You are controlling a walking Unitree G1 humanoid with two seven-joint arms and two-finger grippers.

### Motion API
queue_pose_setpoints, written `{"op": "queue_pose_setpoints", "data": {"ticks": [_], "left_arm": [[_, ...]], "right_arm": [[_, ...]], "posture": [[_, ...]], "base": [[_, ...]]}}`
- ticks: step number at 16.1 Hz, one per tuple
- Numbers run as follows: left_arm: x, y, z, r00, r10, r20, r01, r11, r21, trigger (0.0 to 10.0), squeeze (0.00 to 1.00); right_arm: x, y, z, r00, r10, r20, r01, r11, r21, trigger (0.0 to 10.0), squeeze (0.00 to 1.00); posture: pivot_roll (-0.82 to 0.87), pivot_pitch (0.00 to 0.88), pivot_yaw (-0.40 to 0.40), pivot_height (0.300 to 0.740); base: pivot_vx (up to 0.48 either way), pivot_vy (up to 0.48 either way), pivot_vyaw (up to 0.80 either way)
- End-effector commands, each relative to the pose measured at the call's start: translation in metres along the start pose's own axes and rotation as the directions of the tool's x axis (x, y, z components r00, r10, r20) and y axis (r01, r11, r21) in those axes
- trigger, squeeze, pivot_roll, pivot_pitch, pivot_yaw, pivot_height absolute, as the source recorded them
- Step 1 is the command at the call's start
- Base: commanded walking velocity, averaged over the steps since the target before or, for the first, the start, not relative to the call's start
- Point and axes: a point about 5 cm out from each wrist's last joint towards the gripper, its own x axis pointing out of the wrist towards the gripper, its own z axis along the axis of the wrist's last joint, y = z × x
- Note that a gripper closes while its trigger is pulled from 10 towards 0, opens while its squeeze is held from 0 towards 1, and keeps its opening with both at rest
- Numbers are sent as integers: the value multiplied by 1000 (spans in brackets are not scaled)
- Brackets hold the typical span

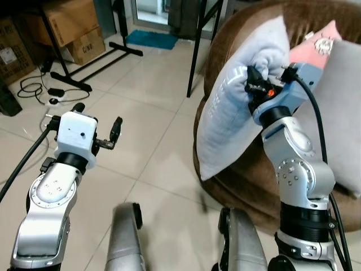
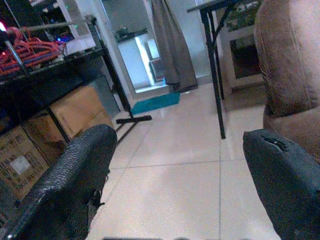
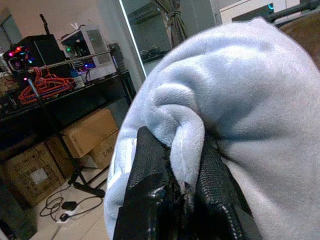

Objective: Move the pillow to the sofa from floor

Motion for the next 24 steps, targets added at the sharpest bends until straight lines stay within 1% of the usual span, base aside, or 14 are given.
{"op": "queue_pose_setpoints", "data": {"ticks": [1,3,7,11,13,16,22,24], "left_arm": [[2,-2,-2,1000,1,1,-1,1000,9,10000,0],[3,-3,-2,1000,2,5,-2,1000,5,10000,0],[2,-5,-2,1000,-3,11,3,1000,-3,10000,0],[1,-7,-1,1000,-19,22,20,999,-33,10000,0],[3,-7,0,999,-27,27,28,999,-18,10000,0],[3,-7,0,999,-30,32,31,999,-17,10000,0],[4,-7,1,998,-41,49,42,999,-19,10000,0],[4,-9,3,996,-56,64,58,998,-33,10000,0]], "right_arm": [[0,-4,-8,999,-30,-44,30,999,-16,10000,0],[0,-5,-10,998,-35,-49,33,999,-29,10000,0],[-5,-12,-12,996,-65,-57,63,997,-39,10000,0],[-8,-13,-14,995,-77,-57,74,996,-47,10000,0],[-10,-14,-14,995,-82,-55,80,996,-47,10000,0],[-10,-14,-15,995,-89,-53,87,995,-46,10000,0],[-10,-13,-14,995,-88,-41,86,995,-44,10000,0],[-9,-8,-12,998,-56,-22,55,998,-22,10000,0]], "posture": [[73,0,-40,575],[70,0,-35,595],[67,0,-31,640],[60,0,-14,680],[57,0,-9,705],[58,0,-9,735],[59,0,-9,740],[58,0,-9,740]], "base": [[0,0,0],[0,0,0],[0,0,0],[0,0,0],[0,0,0],[0,0,0],[0,0,0],[0,0,0]]}}
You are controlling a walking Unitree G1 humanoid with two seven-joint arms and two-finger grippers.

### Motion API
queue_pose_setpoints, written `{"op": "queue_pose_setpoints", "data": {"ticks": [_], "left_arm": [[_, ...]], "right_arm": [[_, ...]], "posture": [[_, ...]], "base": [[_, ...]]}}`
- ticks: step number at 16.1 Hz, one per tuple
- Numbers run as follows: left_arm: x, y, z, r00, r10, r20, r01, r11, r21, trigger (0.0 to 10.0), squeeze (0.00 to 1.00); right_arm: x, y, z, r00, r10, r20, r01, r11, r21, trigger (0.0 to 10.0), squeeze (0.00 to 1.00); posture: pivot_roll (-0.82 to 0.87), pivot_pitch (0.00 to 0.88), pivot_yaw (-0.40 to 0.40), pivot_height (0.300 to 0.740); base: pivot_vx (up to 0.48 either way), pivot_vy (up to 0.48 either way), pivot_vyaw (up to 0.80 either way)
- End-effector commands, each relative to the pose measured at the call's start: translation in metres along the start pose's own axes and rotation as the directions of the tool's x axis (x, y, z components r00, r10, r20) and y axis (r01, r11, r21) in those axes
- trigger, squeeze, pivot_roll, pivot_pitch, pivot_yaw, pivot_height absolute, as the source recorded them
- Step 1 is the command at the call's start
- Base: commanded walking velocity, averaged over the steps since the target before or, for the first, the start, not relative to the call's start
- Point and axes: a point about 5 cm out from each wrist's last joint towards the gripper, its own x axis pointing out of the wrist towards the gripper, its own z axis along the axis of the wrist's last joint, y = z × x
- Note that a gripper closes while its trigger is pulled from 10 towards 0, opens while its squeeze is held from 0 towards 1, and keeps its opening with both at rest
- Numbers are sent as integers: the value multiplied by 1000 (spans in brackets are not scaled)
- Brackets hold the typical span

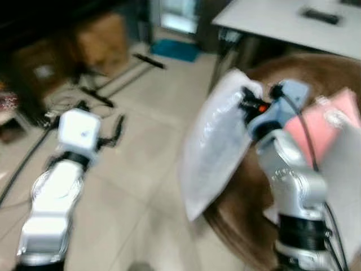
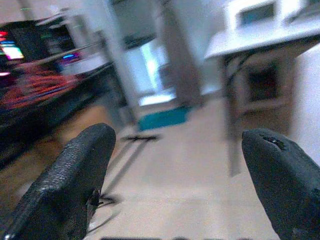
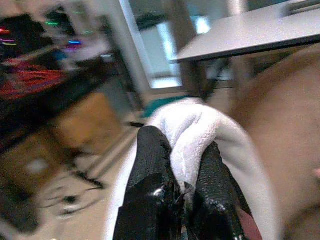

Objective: Move the pillow to the sofa from floor

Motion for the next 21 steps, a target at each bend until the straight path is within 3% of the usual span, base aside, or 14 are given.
{"op": "queue_pose_setpoints", "data": {"ticks": [1,10,14,16,18,21], "left_arm": [[-6,8,-5,1000,17,-20,-17,1000,12,10000,0],[-7,9,-3,1000,9,-12,-9,1000,7,10000,0],[-10,8,-4,1000,13,-21,-13,1000,11,10000,0],[-13,4,-8,998,-40,-58,41,999,17,10000,0],[-22,-3,-17,976,-176,-129,182,982,42,10000,0],[-31,-10,-26,906,-365,-216,364,930,-44,10000,0]], "right_arm": [[1,15,13,996,61,68,-62,998,10,10000,0],[3,25,11,991,117,58,-118,993,16,10000,0],[4,33,9,981,193,29,-193,981,-9,10000,0],[7,37,9,977,211,26,-211,977,-11,10000,0],[17,39,8,973,229,10,-229,973,13,10000,0],[45,37,-9,954,293,-56,-288,954,88,10000,0]], "posture": [[58,0,-9,740],[63,0,-14,740],[68,0,-23,740],[70,0,-27,740],[76,0,-31,740],[88,0,-39,740]], "base": [[0,0,0],[292,0,-800],[217,0,0],[0,0,0],[0,0,0],[0,0,0]]}}
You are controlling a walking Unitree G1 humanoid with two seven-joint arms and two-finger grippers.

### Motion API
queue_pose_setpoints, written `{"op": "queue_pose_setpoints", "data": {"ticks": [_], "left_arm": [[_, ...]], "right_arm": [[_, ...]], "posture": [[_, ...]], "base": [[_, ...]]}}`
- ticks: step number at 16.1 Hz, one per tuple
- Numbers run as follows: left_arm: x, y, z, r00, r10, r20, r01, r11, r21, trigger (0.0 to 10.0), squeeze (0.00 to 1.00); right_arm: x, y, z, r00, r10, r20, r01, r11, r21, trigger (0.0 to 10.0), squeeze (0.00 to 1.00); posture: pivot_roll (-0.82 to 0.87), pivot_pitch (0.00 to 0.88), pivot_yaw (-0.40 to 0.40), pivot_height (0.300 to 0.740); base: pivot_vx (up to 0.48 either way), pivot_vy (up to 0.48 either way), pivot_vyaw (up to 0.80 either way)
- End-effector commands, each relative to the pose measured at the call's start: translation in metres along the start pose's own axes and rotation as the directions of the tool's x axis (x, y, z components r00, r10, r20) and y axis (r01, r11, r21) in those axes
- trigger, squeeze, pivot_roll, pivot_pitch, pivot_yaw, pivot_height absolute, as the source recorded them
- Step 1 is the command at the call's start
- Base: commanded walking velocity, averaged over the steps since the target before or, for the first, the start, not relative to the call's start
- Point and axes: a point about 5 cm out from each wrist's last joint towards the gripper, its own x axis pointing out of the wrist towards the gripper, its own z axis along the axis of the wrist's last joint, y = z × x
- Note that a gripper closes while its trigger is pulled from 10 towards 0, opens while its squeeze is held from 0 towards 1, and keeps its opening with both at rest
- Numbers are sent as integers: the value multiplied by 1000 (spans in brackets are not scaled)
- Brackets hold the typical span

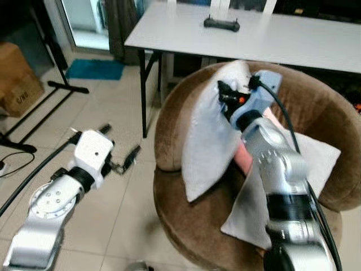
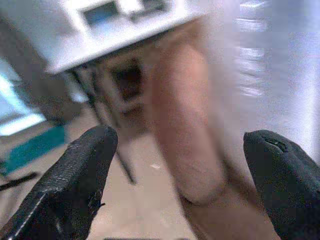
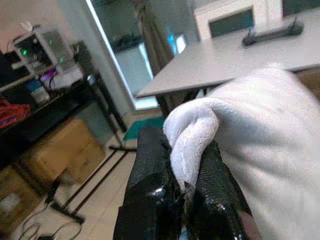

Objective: Move the pillow to the sofa from floor

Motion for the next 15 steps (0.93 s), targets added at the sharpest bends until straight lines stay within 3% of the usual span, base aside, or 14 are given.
{"op": "queue_pose_setpoints", "data": {"ticks": [1,4,8,9,11,12,14,15], "left_arm": [[0,-8,-1,993,-114,-21,113,993,-13,10000,0],[3,-9,-5,980,-194,-52,194,981,-15,10000,0],[3,-10,-3,975,-215,-59,214,977,-10,10000,0],[2,-11,-4,973,-222,-64,222,975,-10,10000,0],[1,-12,-7,974,-217,-69,216,976,-13,10000,0],[1,-12,-7,975,-212,-69,211,977,-14,10000,0],[5,-17,-9,986,-161,-44,159,987,-36,10000,0],[8,-19,-10,994,-105,-32,103,993,-51,10000,0]], "right_arm": [[12,-6,2,999,30,14,-30,999,-13,10000,0],[34,-25,-7,998,-58,-36,54,993,-108,10000,0],[37,-54,-8,967,-251,-51,229,936,-266,10000,0],[31,-72,-8,931,-360,-58,312,870,-382,10000,1000],[19,-100,1,876,-482,-10,413,762,-499,10000,1000],[16,-106,5,867,-499,7,433,746,-506,10000,1000],[4,-127,22,857,-511,71,488,759,-430,10000,1000],[-2,-133,30,877,-467,114,476,816,-328,10000,1000]], "posture": [[92,0,-42,740],[97,0,-37,740],[123,0,-45,740],[127,0,-52,740],[127,0,-62,740],[125,0,-63,740],[106,0,-64,740],[79,0,-48,740]], "base": [[0,0,0],[0,0,0],[0,0,0],[0,0,0],[0,0,0],[0,0,0],[0,0,0],[0,0,0]]}}
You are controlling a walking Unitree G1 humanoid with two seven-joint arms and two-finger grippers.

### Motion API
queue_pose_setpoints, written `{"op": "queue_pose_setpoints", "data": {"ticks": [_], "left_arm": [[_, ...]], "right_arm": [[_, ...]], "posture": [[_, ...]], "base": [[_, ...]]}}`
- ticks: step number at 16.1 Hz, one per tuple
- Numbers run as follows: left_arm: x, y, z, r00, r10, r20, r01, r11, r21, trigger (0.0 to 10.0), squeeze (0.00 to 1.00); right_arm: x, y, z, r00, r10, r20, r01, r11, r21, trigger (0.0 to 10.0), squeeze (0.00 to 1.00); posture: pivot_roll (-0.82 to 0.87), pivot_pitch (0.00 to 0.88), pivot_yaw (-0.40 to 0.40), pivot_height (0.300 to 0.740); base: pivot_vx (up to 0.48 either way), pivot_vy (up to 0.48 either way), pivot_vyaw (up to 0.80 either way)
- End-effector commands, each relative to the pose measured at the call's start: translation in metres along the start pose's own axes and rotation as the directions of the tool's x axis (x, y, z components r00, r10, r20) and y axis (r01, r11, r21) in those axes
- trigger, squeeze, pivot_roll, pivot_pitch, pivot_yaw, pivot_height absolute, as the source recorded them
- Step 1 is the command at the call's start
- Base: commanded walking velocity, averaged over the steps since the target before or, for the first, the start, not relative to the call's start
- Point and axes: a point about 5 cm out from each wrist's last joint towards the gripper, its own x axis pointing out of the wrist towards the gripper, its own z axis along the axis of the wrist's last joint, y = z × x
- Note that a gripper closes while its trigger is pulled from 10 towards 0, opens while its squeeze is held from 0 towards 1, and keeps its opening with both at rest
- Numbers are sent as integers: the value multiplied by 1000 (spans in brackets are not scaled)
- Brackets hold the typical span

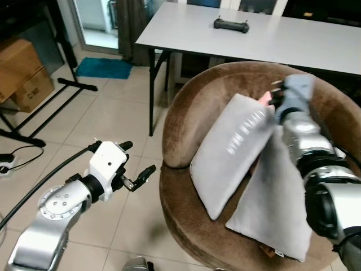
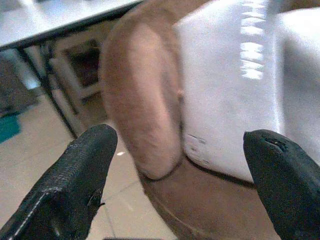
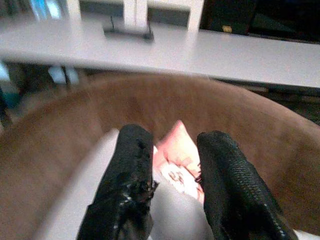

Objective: Move the pillow to the sofa from floor

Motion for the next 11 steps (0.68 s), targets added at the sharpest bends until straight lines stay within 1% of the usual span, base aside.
{"op": "queue_pose_setpoints", "data": {"ticks": [1,2,3,4,5,6,7,8,9,10,11], "left_arm": [[3,2,-1,997,77,9,-77,997,9,10000,0],[3,4,0,994,109,18,-109,994,14,10000,0],[3,6,1,988,149,29,-150,989,8,10000,0],[3,9,2,980,197,37,-197,980,-3,10000,0],[2,11,6,967,248,56,-248,969,-6,10000,0],[1,13,9,952,297,74,-297,955,-12,10000,0],[0,14,11,941,327,86,-327,945,-15,10000,0],[1,15,13,934,343,96,-343,939,-22,10000,0],[3,16,15,930,352,105,-351,936,-27,10000,0],[7,17,19,923,365,120,-364,931,-32,10000,0],[9,18,20,922,368,123,-367,930,-29,10000,0]], "right_arm": [[-5,-11,0,997,34,74,-40,996,74,10000,1000],[-8,-13,-1,995,45,92,-52,995,82,10000,1000],[-11,-13,-3,992,70,103,-78,994,78,10000,1000],[-18,-13,-5,988,93,120,-101,993,68,10000,1000],[-33,-10,-7,983,118,139,-126,991,49,10000,1000],[-56,-1,-10,980,137,146,-147,987,64,10000,1000],[-73,5,-11,977,150,150,-163,983,83,10000,1000],[-89,13,-14,977,155,144,-171,980,105,10000,537],[-106,23,-24,981,144,128,-163,975,152,10000,0],[-132,37,-42,988,131,86,-146,968,202,10000,0],[-139,40,-47,988,131,76,-144,968,207,10000,0]], "posture": [[67,0,-38,740],[63,0,-34,740],[43,0,-13,740],[38,0,-10,740],[19,0,2,740],[10,0,7,740],[8,0,8,740],[5,0,7,740],[-2,0,13,740],[-8,0,21,740],[-6,0,24,740]], "base": [[0,0,0],[0,0,0],[0,0,0],[0,0,0],[0,0,0],[0,0,0],[0,0,0],[0,-307,-719],[0,-368,-788],[0,-375,-800],[0,-375,-800]]}}
